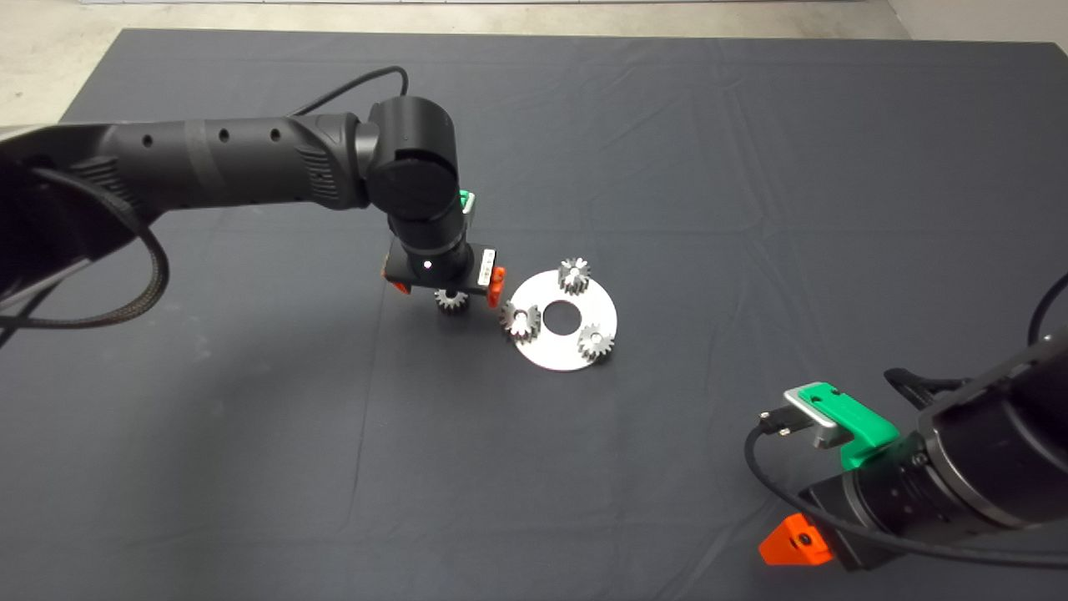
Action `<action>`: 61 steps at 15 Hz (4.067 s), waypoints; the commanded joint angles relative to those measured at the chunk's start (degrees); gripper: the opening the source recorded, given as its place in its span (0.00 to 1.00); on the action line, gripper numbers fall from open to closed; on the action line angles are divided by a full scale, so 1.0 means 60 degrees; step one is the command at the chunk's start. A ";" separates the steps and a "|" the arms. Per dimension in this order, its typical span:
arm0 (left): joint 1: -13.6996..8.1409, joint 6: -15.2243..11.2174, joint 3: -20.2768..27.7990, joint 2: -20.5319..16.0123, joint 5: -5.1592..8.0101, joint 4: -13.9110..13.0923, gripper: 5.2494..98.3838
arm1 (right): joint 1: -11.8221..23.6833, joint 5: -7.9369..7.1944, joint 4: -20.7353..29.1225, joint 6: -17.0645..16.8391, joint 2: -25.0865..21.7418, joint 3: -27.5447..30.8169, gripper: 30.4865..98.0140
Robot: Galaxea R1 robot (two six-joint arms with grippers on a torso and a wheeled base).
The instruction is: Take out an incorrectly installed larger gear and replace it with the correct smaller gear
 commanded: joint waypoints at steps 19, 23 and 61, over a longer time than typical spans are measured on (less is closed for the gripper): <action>0.0310 -0.0082 -0.0012 0.0007 0.0123 0.0995 0.99 | 0.0353 -0.0187 -0.0172 0.0051 -0.0026 0.0172 1.00; 0.0281 -0.0023 -0.0240 0.0081 -0.0222 0.1004 0.99 | 0.0353 -0.0187 -0.0172 0.0051 -0.0026 0.0172 1.00; 0.0310 -0.0038 -0.0275 0.0023 -0.0566 0.1076 0.85 | 0.0514 -0.0187 -0.0054 0.0051 -0.0055 0.0172 1.00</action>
